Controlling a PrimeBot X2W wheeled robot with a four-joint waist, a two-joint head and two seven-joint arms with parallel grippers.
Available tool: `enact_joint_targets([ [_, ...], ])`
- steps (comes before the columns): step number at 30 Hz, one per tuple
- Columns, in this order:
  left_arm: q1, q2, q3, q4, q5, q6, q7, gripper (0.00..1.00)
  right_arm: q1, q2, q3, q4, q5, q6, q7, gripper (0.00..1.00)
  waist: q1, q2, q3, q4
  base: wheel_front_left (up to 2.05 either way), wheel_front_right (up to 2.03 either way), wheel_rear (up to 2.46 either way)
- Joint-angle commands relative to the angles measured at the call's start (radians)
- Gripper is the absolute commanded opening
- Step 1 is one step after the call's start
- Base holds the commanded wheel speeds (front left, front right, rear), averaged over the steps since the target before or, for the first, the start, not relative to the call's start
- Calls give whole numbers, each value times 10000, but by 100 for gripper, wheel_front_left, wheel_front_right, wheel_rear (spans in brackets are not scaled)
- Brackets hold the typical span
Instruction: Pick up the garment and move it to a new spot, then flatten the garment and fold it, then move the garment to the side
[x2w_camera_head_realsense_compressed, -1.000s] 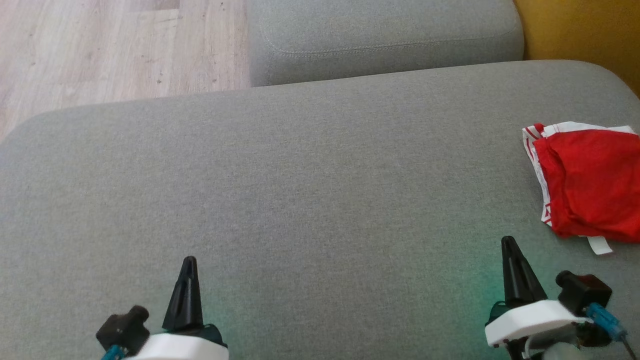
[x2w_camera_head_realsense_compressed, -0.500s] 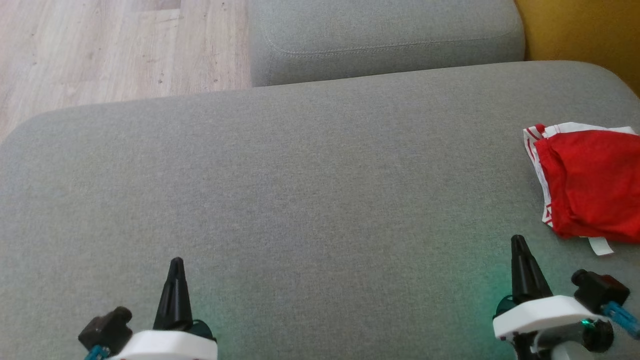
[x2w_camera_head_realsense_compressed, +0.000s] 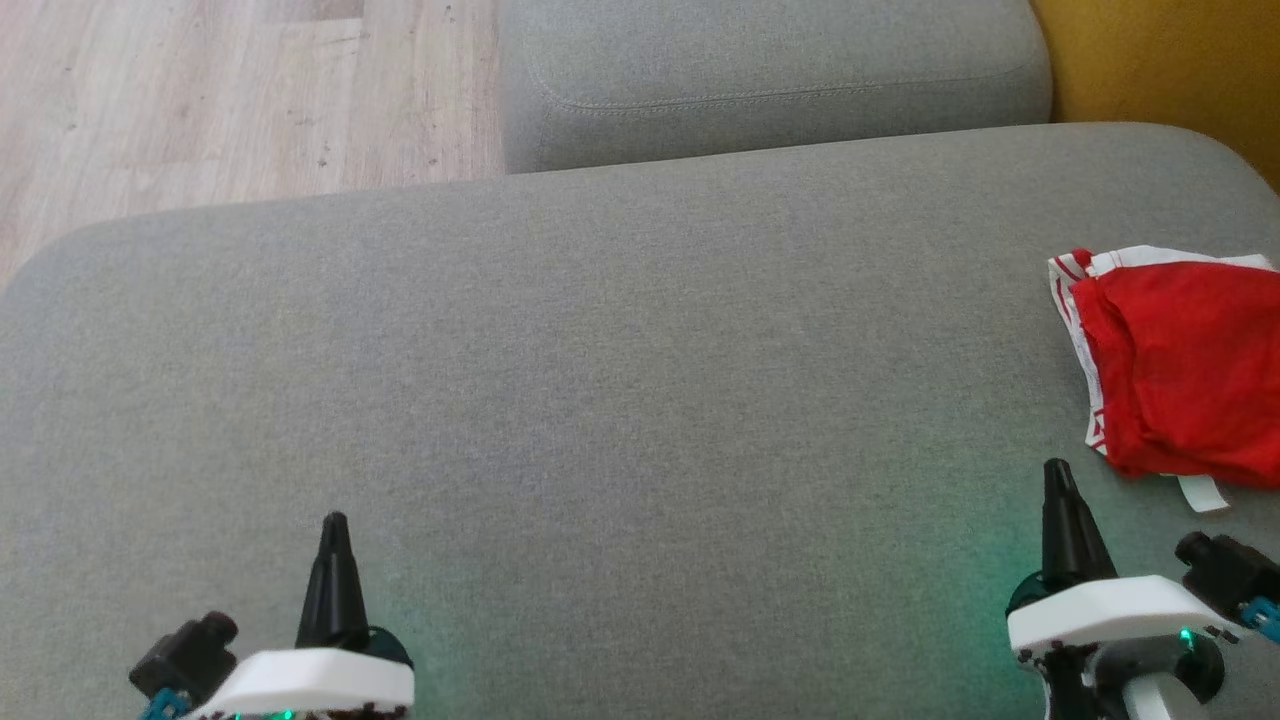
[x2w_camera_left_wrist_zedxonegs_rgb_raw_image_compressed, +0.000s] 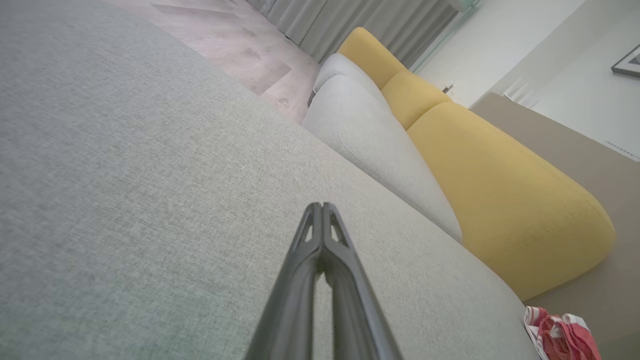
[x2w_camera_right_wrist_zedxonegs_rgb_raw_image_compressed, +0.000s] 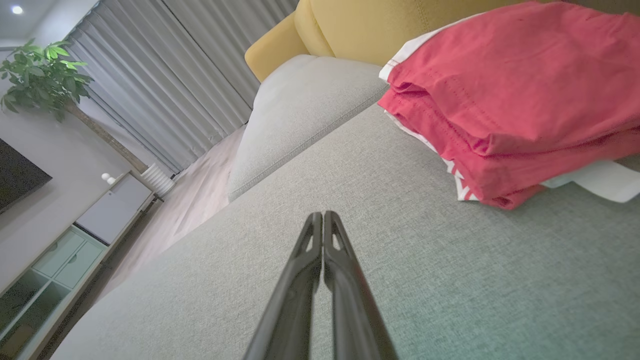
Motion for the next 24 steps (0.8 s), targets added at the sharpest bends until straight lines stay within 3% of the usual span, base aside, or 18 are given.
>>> enact_joint_targets([
  [1,-541,101,275,-354,-304,-23,76,0,-463,-43,-17,-396,375,26,89,0,0,0,-1,4,0,0,0],
  [24,-711,131,726,-452,-2449,-36,699,0,-593,-51,-267,-582,2912,40,720,0,-1,0,-15,43,0,0,0],
])
